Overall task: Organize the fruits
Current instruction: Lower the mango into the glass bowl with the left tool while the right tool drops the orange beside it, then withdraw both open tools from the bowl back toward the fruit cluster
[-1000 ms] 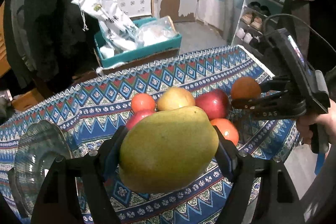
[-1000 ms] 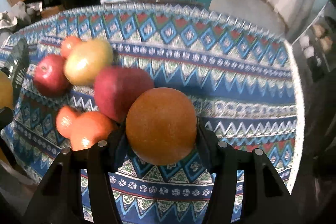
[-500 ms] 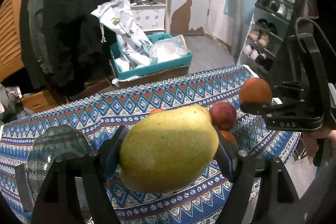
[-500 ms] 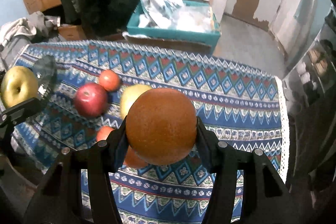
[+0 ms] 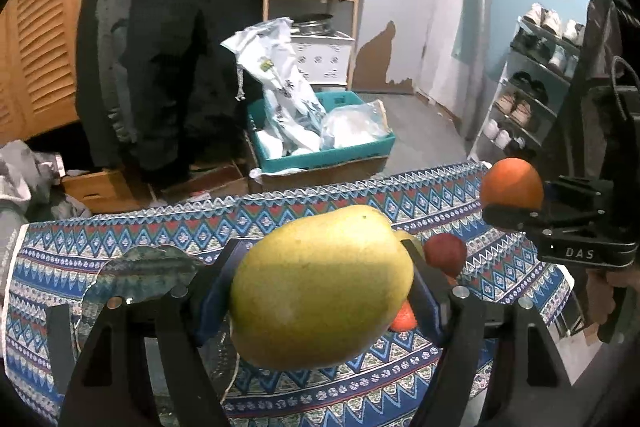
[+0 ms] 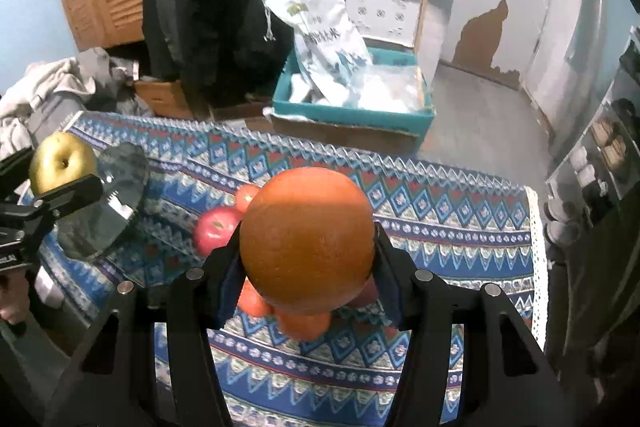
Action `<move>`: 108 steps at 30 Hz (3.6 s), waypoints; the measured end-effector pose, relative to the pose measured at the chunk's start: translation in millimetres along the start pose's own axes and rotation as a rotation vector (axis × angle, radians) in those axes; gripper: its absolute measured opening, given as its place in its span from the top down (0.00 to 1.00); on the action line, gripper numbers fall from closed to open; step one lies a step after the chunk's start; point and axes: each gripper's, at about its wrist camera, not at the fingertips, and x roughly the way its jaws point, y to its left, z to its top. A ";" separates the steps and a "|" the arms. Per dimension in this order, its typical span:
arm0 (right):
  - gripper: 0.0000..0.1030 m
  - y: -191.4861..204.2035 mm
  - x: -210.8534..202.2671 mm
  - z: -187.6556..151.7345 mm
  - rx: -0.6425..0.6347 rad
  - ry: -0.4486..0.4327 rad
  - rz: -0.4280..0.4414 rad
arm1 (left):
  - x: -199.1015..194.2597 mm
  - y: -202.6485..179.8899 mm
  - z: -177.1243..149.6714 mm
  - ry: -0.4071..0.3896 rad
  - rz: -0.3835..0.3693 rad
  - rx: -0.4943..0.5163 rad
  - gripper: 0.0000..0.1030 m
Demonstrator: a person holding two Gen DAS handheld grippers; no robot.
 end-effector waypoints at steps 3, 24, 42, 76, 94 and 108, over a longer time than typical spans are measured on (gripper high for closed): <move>0.45 10.5 -3.9 6.8 -0.012 -0.015 0.018 | -3.4 8.7 -0.1 -0.002 0.002 -0.020 0.24; 0.45 94.7 16.9 55.0 -0.084 -0.021 0.148 | -30.1 86.8 -5.2 -0.033 0.123 -0.128 0.24; 0.45 192.8 82.1 77.8 -0.183 0.086 0.256 | -21.8 182.7 -49.8 0.070 0.265 -0.265 0.24; 0.45 256.2 190.7 27.6 -0.227 0.402 0.281 | 25.0 221.7 -103.8 0.229 0.286 -0.310 0.42; 0.36 256.3 163.5 51.0 -0.217 0.308 0.267 | 1.5 207.1 -91.0 0.156 0.368 -0.219 0.32; 0.23 217.3 107.6 64.1 -0.188 0.137 0.171 | -35.0 162.8 -54.5 -0.039 0.291 -0.115 0.30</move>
